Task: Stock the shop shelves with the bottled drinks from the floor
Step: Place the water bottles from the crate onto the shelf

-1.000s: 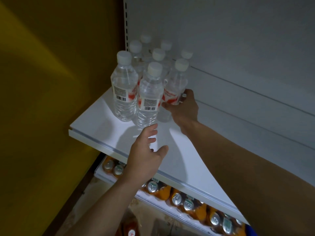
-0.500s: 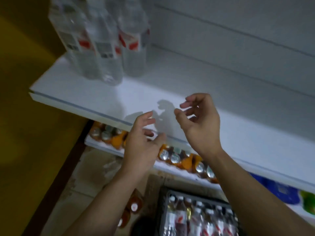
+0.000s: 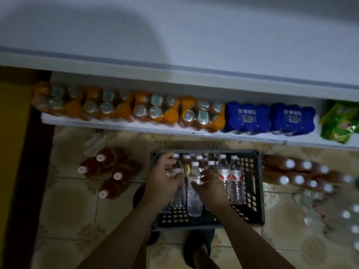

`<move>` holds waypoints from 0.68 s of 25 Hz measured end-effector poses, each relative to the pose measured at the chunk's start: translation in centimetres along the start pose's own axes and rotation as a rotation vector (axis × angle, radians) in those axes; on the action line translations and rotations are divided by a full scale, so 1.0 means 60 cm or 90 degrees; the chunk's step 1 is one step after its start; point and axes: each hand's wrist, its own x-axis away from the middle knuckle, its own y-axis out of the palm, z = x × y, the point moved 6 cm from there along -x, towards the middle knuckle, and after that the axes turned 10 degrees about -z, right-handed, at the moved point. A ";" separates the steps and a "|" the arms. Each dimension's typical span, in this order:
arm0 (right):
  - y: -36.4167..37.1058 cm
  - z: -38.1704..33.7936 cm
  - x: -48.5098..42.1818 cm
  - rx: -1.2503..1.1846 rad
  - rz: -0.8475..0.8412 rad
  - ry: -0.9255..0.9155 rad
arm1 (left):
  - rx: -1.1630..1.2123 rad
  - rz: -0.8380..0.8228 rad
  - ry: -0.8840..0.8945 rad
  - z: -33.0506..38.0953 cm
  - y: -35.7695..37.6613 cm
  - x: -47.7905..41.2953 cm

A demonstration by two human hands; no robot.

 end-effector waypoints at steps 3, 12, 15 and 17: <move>0.071 0.103 -0.063 0.128 -0.154 0.082 | -0.045 -0.056 -0.043 -0.041 0.063 -0.005; 0.171 0.219 -0.200 -0.059 -0.095 0.170 | -0.071 -0.101 -0.150 -0.171 0.122 -0.055; 0.172 0.244 -0.218 -0.086 -0.084 0.144 | -0.039 -0.094 -0.177 -0.205 0.127 -0.057; 0.164 0.250 -0.210 -0.077 -0.103 0.128 | -0.027 -0.090 -0.173 -0.206 0.126 -0.052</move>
